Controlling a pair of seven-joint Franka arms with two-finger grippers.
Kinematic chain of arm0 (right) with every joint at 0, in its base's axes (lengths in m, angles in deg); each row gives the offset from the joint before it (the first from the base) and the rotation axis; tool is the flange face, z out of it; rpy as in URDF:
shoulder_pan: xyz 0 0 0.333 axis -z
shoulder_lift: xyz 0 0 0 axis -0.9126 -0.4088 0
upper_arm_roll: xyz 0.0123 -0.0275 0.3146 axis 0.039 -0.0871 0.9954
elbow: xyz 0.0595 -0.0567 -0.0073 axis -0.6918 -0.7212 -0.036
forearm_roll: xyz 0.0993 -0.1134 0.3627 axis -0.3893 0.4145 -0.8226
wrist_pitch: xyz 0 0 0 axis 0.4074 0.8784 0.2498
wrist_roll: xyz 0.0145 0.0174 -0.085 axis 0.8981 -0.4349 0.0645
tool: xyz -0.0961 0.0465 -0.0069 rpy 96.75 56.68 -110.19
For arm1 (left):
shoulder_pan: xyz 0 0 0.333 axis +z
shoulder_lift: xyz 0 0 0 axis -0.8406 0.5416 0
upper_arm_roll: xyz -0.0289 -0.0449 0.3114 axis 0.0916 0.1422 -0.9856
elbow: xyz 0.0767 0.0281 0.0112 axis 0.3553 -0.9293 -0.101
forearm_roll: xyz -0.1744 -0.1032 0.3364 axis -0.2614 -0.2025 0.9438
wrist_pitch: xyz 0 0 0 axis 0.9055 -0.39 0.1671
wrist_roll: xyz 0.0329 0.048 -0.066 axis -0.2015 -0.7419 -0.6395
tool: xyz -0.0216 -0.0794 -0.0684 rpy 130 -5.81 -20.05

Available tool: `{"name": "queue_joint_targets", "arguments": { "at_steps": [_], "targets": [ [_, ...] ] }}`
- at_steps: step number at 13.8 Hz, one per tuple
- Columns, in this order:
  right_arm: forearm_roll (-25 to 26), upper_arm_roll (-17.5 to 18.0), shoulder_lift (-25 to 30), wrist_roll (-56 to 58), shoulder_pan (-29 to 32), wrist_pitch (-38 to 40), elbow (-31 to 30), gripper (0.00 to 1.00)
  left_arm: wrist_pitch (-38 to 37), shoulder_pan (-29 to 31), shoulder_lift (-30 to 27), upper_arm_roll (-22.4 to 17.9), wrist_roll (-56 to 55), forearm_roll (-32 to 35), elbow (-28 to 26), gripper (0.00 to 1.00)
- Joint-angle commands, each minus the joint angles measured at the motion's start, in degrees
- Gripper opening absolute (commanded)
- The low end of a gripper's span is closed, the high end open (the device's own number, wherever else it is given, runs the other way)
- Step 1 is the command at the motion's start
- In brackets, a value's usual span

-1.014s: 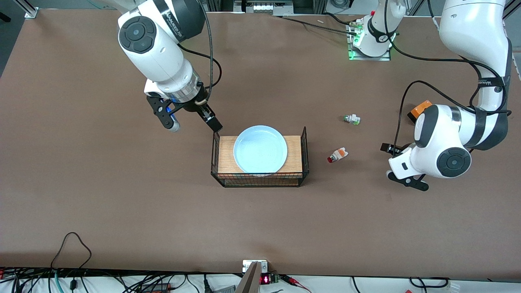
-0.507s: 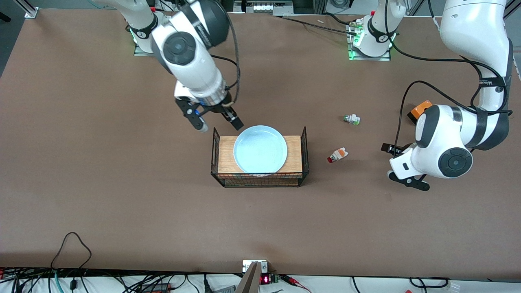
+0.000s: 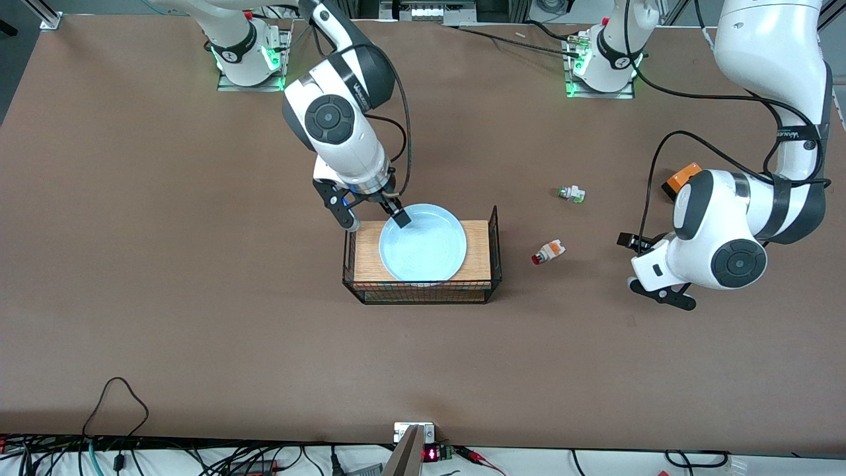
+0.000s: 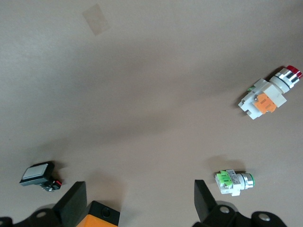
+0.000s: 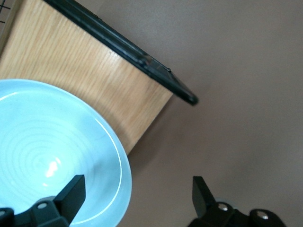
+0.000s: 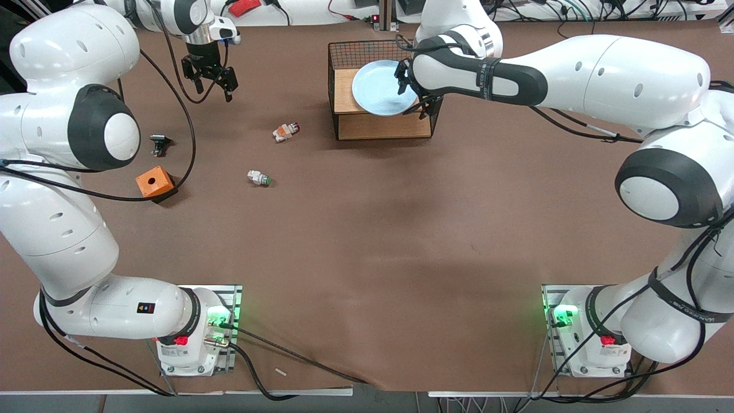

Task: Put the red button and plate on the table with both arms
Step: 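Grasp the plate rim with the right gripper while the left gripper withdraws, then lift the blue plate out of the basket with the right gripper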

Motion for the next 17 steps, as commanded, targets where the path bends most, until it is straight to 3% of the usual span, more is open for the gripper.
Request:
{"name": "queue_joint_targets", "arguments": {
  "at_steps": [1, 3, 7, 8, 10, 11, 14, 17],
  "targets": [
    [1.05, 0.16, -1.04, -1.45, 0.13, -1.33, 0.81, 0.92, -0.28, 1.43, -1.58, 0.23, 1.12, -1.22, 1.75, 1.0],
    [1.14, 0.16, -1.3, -1.37, 0.48, -1.33, 0.81, 0.6, -0.45, 1.51, -5.61, 0.14, 1.03, -1.22, 2.63, 1.0],
    [2.19, 0.16, -2.27, -1.28, 0.49, -3.34, 0.72, 0.52, -3.52, 2.04, -14.13, -0.47, -0.8, -2.0, 2.64, 1.0],
    [2.28, 0.16, -2.53, -1.1, 0.4, -3.78, 0.81, 0.42, -5.97, 2.3, -16.5, -0.74, -2.9, -4.1, 2.2, 1.0],
    [3.68, 0.16, -2.62, -0.49, 0.22, -4.14, 0.81, 0.1, -7.66, 2.3, -23.69, -0.83, -9.56, -4.3, -1.99, 1.0],
    [4.82, 0.16, -2.71, -0.22, 0.22, -4.14, 0.81, 0.0, -7.58, 2.13, -26.34, -0.83, -13.08, -4.3, -4.2, 1.0],
    [5.18, 0.16, -2.54, 0.83, 1.01, -4.14, 0.81, 0.0, -4.16, 1.6, -30.31, -1.26, -13.56, -4.12, -9.21, 1.0],
    [4.92, 0.25, -1.32, 2.85, 0.84, -3.44, 0.81, 0.0, -4.58, 1.95, -28.49, -0.83, -13.55, -3.07, -6.69, 1.0]
  ]
}}
